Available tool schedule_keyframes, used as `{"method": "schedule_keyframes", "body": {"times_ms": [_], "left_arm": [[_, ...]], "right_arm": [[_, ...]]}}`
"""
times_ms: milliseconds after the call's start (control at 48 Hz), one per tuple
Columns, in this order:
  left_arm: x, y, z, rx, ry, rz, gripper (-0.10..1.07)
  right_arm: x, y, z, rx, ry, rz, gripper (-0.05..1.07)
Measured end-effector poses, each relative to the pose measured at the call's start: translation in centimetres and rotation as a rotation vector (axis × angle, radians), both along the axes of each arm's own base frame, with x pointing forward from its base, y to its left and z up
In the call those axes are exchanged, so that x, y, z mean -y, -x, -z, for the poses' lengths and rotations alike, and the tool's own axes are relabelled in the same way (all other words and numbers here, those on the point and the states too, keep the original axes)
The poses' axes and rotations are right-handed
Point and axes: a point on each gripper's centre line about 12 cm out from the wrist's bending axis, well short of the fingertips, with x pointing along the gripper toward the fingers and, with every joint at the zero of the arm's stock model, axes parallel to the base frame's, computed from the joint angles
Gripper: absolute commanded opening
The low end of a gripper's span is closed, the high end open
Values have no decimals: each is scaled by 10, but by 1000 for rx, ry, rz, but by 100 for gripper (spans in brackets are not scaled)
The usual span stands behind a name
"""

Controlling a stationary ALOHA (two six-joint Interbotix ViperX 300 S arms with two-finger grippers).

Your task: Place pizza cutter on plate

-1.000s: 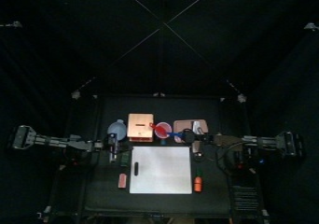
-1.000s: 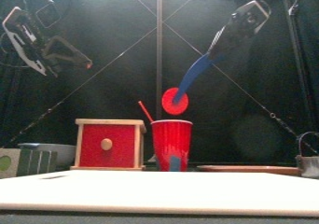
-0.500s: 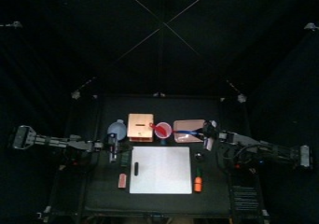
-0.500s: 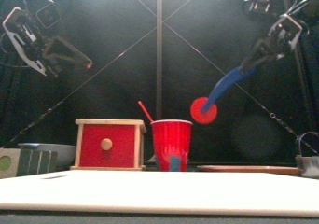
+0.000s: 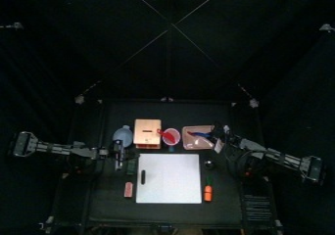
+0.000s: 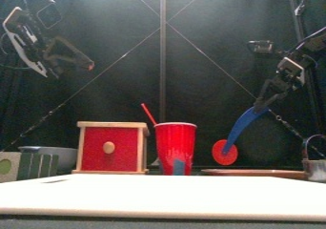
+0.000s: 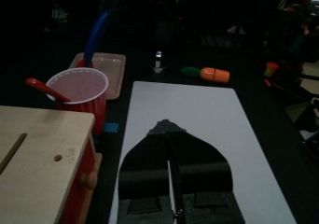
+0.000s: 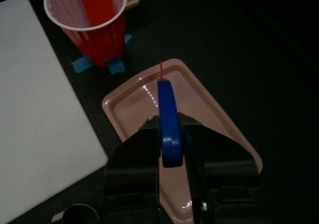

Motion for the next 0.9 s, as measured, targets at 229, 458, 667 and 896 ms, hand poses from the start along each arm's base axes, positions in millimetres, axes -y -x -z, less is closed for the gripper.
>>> {"method": "schedule_keyframes", "body": {"times_ms": [229,458,667,896], "left_arm": [[0,0,0,0,0,-2,11],[0,0,1,-2,0,-2,11],[0,0,0,0,0,-2,11],[-1,0,0,0,-1,-2,11]], "right_arm": [[2,2,1,9,-6,17,68],[11,8,2,9,-11,73,87],[14,11,3,5,-10,89,92],[13,12,4,5,-8,89,92]]}}
